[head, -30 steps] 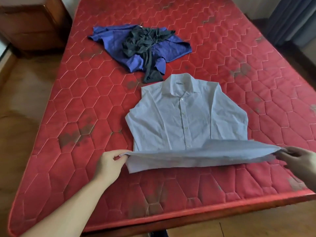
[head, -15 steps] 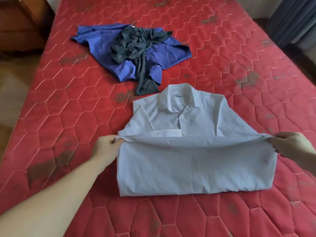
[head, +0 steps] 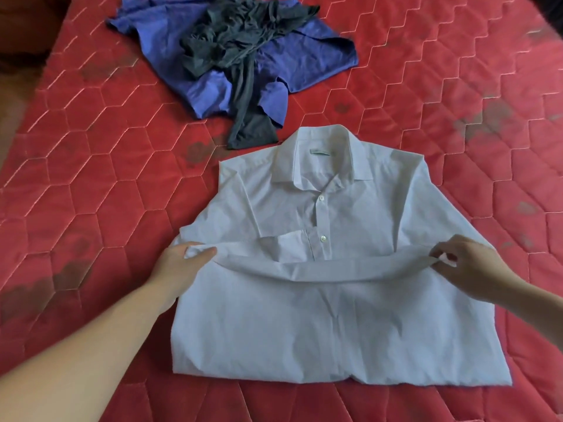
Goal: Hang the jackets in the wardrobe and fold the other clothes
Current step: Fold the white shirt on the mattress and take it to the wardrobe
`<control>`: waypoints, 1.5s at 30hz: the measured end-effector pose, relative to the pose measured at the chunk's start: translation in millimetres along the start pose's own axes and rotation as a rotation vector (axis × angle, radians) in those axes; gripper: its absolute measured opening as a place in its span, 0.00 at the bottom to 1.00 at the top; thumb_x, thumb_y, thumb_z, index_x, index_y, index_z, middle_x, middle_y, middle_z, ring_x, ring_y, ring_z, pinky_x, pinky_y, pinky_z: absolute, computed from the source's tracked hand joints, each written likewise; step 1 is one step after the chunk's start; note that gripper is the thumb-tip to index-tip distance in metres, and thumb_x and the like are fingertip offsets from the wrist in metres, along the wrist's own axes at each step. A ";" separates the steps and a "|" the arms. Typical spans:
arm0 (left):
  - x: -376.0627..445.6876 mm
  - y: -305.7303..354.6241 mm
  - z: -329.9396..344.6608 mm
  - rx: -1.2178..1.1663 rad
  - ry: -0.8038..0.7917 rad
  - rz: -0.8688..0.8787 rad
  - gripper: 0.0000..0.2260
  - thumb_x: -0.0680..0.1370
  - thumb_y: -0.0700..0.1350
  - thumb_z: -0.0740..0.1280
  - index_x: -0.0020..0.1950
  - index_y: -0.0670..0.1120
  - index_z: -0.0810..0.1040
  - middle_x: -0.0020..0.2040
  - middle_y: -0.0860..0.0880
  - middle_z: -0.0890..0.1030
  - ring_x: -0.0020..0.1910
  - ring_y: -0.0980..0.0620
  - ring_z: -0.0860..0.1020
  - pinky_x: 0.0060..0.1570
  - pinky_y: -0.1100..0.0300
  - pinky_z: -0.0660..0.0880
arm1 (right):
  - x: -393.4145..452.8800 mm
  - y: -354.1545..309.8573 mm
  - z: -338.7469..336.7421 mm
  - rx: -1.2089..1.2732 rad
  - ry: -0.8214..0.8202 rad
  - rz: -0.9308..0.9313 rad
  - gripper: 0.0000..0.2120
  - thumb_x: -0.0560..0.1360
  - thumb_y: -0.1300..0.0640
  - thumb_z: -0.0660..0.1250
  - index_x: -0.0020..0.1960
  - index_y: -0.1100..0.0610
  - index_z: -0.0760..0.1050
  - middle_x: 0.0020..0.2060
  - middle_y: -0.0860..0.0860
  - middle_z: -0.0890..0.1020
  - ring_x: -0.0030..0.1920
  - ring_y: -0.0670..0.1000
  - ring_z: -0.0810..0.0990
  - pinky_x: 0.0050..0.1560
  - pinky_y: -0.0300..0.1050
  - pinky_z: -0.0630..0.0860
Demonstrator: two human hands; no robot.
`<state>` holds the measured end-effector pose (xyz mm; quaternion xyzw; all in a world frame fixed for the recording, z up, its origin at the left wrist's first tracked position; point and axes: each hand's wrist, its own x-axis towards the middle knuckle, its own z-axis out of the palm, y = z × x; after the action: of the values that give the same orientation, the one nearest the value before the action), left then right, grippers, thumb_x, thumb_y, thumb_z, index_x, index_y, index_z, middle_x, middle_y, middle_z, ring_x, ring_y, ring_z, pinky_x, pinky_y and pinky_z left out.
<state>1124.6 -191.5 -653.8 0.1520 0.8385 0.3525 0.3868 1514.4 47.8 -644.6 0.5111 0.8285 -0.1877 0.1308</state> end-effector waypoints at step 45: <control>99.5 101.3 61.4 0.539 0.341 0.560 0.25 0.72 0.52 0.64 0.69 0.50 0.74 0.70 0.48 0.73 0.69 0.44 0.70 0.65 0.45 0.67 | 134.8 -47.6 -68.7 0.213 0.414 0.112 0.24 0.73 0.53 0.68 0.67 0.59 0.70 0.65 0.58 0.74 0.63 0.57 0.72 0.60 0.52 0.70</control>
<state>1104.1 -38.5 -663.6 0.4094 0.8789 0.2321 0.0781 1410.3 166.5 -629.7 0.5948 0.7835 -0.1577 -0.0864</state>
